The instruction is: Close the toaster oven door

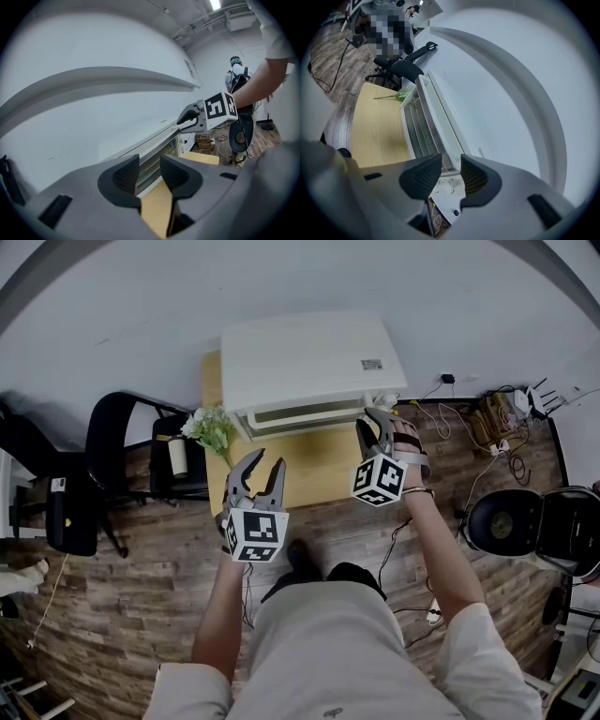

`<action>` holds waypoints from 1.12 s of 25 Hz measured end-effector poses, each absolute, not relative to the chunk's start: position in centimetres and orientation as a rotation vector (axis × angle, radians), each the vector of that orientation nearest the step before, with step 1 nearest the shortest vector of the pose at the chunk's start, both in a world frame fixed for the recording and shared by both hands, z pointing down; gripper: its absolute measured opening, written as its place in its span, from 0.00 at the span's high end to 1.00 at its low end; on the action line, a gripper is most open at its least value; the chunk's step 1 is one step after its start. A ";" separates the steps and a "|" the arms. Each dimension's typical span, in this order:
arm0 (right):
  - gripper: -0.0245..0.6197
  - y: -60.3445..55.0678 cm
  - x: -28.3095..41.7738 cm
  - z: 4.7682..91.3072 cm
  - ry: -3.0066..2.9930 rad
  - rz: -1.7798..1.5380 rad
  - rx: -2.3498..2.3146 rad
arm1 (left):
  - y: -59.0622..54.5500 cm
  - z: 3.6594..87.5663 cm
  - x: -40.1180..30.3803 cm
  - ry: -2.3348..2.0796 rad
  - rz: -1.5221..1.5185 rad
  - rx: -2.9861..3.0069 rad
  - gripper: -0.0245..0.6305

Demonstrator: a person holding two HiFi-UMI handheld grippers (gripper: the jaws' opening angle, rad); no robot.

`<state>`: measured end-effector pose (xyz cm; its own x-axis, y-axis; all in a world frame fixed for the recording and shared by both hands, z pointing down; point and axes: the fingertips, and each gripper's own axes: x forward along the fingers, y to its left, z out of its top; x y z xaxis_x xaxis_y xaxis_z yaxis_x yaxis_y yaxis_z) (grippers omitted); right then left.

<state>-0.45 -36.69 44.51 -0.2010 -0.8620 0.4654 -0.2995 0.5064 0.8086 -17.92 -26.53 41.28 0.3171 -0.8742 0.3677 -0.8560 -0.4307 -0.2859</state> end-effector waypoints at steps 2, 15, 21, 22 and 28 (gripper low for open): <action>0.77 -36.0 -0.2 44.4 -1.752 -0.708 0.982 | -26.2 41.2 -17.7 1.657 -0.744 -2.515 0.75; 0.78 -27.7 2.2 43.3 -1.872 -0.671 0.989 | -20.4 40.4 -13.7 1.679 -0.751 -2.524 0.75; 0.79 -23.0 3.6 41.8 -1.955 -0.651 1.008 | -16.4 39.7 -11.2 1.702 -0.735 -2.524 0.75; 0.79 -22.3 3.8 41.4 -1.969 -0.649 1.012 | -15.7 39.5 -10.8 1.706 -0.729 -2.524 0.75; 0.81 -16.9 5.1 39.4 -2.062 -0.633 1.034 | -11.0 38.2 -8.0 1.736 -0.669 -2.542 0.75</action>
